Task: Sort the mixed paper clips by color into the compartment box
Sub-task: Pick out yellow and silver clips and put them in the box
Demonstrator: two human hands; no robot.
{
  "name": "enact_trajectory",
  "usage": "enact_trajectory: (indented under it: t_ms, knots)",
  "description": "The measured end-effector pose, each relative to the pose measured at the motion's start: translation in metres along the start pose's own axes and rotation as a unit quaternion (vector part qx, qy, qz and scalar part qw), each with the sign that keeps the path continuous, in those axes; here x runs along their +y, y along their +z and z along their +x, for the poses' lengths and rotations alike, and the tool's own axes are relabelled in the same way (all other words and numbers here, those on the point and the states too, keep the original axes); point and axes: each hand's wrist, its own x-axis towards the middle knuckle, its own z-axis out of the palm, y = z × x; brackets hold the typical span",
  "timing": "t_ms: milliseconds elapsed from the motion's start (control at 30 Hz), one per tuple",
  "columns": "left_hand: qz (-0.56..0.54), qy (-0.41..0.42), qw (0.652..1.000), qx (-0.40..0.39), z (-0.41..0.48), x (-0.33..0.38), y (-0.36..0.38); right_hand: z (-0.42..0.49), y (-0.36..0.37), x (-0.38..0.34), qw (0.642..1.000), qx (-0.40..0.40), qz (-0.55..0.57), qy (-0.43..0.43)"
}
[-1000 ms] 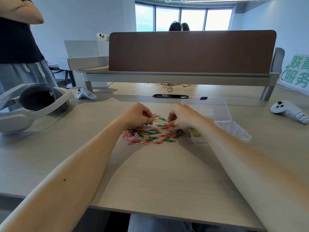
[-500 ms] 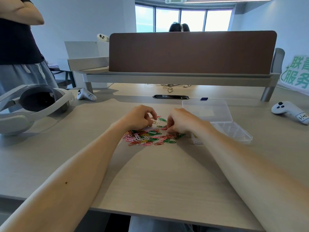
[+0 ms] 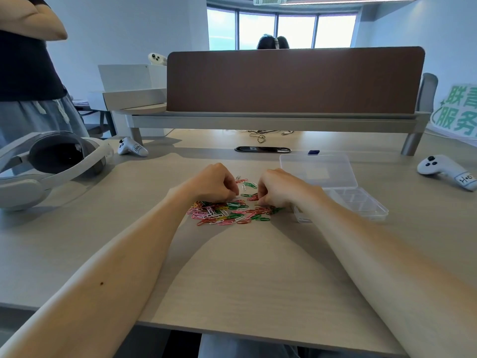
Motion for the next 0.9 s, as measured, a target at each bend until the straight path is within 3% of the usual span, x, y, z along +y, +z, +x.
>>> enact_trajectory:
  t_ms: [300,900]
  knots:
    - [0.068,0.018,0.997,-0.027,0.004,0.000,0.002,-0.001,0.001,-0.003,0.996,0.037,0.074,-0.039]
    - [0.003,-0.004,0.999,0.033,0.004,-0.013,-0.001,0.012,0.005,-0.003,0.991,0.052,0.107,-0.059]
